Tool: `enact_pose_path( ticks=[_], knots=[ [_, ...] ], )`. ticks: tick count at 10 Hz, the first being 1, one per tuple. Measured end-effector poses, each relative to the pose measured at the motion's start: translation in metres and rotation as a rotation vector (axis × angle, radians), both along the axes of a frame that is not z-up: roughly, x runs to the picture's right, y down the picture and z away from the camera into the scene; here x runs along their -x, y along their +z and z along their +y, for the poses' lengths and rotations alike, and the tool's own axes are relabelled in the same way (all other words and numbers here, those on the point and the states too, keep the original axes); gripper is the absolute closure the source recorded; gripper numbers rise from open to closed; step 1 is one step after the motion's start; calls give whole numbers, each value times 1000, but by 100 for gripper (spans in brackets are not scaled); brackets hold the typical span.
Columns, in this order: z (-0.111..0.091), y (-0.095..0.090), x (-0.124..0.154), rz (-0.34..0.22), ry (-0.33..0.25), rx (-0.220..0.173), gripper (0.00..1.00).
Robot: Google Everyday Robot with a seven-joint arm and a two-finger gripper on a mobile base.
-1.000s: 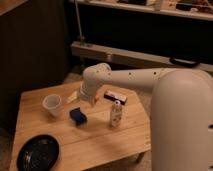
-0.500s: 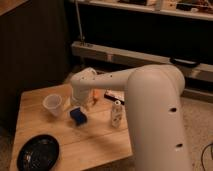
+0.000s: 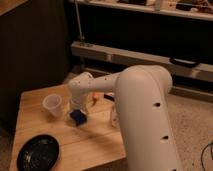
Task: Place the white sponge in the ceramic bowl
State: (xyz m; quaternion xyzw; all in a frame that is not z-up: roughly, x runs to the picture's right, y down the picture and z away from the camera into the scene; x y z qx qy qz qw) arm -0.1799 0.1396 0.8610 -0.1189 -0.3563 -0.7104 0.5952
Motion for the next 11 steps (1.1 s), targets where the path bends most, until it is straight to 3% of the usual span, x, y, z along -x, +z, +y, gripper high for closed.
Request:
enact_pose_path(
  ticks=[4,9,11],
  knots=[
    [13,15,-2,27,-29,23,24],
    [13,17,-5,38,-34,35,71],
    [12,16,-4,35,-35,36,78]
  ],
)
